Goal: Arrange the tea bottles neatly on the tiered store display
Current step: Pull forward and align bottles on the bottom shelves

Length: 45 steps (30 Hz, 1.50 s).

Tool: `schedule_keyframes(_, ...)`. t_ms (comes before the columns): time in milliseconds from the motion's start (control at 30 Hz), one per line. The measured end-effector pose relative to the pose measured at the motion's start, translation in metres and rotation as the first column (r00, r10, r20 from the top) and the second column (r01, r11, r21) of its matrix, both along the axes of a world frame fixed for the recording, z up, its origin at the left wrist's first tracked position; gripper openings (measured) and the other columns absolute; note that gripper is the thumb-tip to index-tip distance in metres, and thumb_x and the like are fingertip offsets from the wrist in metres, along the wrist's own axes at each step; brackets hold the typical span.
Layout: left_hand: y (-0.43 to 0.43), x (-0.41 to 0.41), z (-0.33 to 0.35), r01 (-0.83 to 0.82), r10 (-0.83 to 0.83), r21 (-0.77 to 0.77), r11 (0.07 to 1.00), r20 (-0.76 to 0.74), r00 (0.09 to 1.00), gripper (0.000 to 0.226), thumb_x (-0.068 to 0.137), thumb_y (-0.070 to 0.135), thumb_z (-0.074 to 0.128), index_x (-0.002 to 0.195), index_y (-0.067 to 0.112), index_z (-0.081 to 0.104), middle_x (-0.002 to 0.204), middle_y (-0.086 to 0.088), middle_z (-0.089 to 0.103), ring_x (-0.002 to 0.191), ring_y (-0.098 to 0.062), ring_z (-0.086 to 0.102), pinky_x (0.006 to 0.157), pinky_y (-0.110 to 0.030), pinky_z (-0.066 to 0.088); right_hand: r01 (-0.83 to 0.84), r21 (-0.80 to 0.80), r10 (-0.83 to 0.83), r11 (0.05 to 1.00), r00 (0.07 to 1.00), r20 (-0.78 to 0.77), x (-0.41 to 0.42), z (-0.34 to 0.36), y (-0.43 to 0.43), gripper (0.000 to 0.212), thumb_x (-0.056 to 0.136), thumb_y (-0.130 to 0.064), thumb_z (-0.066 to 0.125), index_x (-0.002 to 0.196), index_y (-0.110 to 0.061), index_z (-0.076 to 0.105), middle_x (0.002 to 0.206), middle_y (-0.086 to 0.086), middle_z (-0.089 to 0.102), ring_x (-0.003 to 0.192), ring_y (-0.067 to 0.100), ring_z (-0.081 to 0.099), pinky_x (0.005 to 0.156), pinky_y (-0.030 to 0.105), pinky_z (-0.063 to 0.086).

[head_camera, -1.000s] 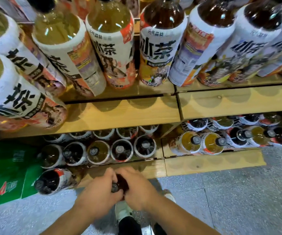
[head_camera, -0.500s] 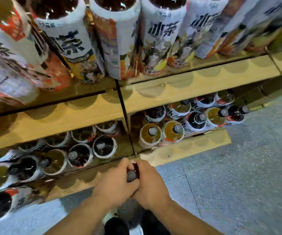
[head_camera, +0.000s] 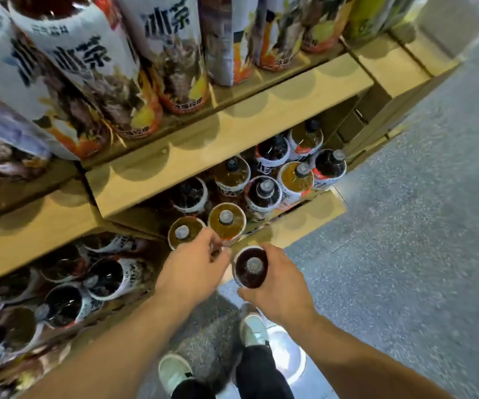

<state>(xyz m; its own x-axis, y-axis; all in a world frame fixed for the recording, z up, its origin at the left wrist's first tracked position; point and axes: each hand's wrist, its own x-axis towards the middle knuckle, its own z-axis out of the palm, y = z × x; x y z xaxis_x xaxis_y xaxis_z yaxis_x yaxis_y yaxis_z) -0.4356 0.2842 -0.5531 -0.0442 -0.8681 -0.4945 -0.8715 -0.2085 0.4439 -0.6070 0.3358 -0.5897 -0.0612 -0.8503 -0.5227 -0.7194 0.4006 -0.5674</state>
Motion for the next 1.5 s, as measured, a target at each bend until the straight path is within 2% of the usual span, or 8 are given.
schedule_keyframes(100,-0.025,-0.013,-0.008,-0.008,0.008,-0.018,1.000,0.022,1.000,0.041,0.091,0.046,0.057,0.122,0.039,0.031,0.077,0.001,0.068,0.070,-0.025,0.065,0.056,-0.037,0.051,0.014,0.012,-0.014,1.000,1.000,-0.004,-0.015,-0.002,-0.011,0.087,0.065,-0.044,0.089,0.136,-0.031,0.041,0.129,-0.006,0.054,0.117,0.020,0.056,0.094,0.032,0.048)
schedule_keyframes(267,-0.053,-0.026,-0.020,0.013,-0.025,0.148,0.989,0.078,0.997,0.064,0.087,0.040,0.066,0.139,0.038,0.027,0.115,-0.009,0.067,0.099,-0.032,0.065,0.082,-0.043,0.055,0.026,0.012,-0.026,1.000,1.000,0.000,-0.024,-0.007,-0.026,0.087,0.066,-0.040,0.088,0.138,-0.030,0.040,0.131,-0.007,0.052,0.119,0.019,0.055,0.095,0.030,0.046)
schedule_keyframes(400,-0.056,-0.030,-0.030,-0.249,0.375,0.412,0.876,-0.259,0.890,0.044,0.086,0.021,0.073,0.114,0.036,0.043,0.082,-0.011,0.069,0.060,-0.026,0.064,0.051,-0.035,0.054,0.035,0.014,-0.035,0.999,0.999,-0.001,-0.026,-0.017,-0.037,0.088,0.064,-0.041,0.089,0.137,-0.032,0.041,0.129,-0.008,0.053,0.118,0.017,0.057,0.097,0.032,0.048)
schedule_keyframes(500,-0.052,-0.029,-0.033,-0.323,0.531,0.491,0.809,-0.374,0.760,0.034,0.087,0.010,0.072,0.102,0.028,0.048,0.068,-0.013,0.064,0.050,-0.021,0.055,0.051,-0.032,0.049,0.048,0.005,-0.048,0.999,0.999,0.004,-0.027,-0.022,-0.042,0.091,0.061,-0.041,0.090,0.138,-0.033,0.041,0.130,-0.010,0.054,0.117,0.016,0.058,0.098,0.034,0.049)
schedule_keyframes(733,0.001,-0.008,-0.038,-0.124,0.164,0.317,0.940,-0.104,0.981,0.041,0.082,0.048,0.070,0.091,0.027,0.036,0.075,0.001,0.064,0.056,-0.017,0.054,0.051,-0.031,0.040,0.053,0.018,-0.053,0.998,0.999,-0.004,-0.024,-0.026,-0.053,0.083,0.058,-0.040,0.094,0.126,-0.038,0.047,0.120,-0.015,0.061,0.111,0.013,0.061,0.096,0.035,0.052)
schedule_keyframes(1000,0.049,0.021,-0.029,0.002,0.012,0.390,0.921,-0.034,0.999,0.037,0.080,0.050,0.063,0.090,0.029,0.035,0.078,0.003,0.060,0.064,-0.014,0.054,0.049,-0.030,0.033,0.002,0.005,-0.002,1.000,1.000,-0.012,0.011,-0.025,-0.075,0.097,0.062,-0.041,0.094,0.142,-0.031,0.039,0.137,-0.009,0.056,0.125,0.018,0.057,0.105,0.039,0.048)
schedule_keyframes(1200,0.069,0.052,-0.029,-0.113,0.145,0.406,0.907,-0.050,0.988,0.038,0.079,0.051,0.062,0.090,0.030,0.033,0.078,0.004,0.060,0.065,-0.013,0.056,0.052,-0.029,0.036,-0.061,-0.034,0.059,0.998,0.997,-0.049,0.046,-0.031,-0.098,0.075,0.065,-0.042,0.092,0.121,-0.018,0.049,0.126,0.003,0.053,0.116,0.024,0.055,0.098,0.040,0.050)
schedule_keyframes(1500,0.076,0.108,-0.021,-0.246,0.278,0.344,0.906,-0.048,0.959,0.039,0.082,0.052,0.063,0.086,0.029,0.031,0.071,0.006,0.054,0.058,-0.010,0.048,0.048,-0.030,0.031,0.024,-0.018,-0.027,1.000,0.989,-0.147,0.068,-0.034,-0.107,0.084,0.071,-0.043,0.089,0.133,-0.004,0.048,0.135,0.015,0.047,0.122,0.033,0.050,0.100,0.044,0.045)
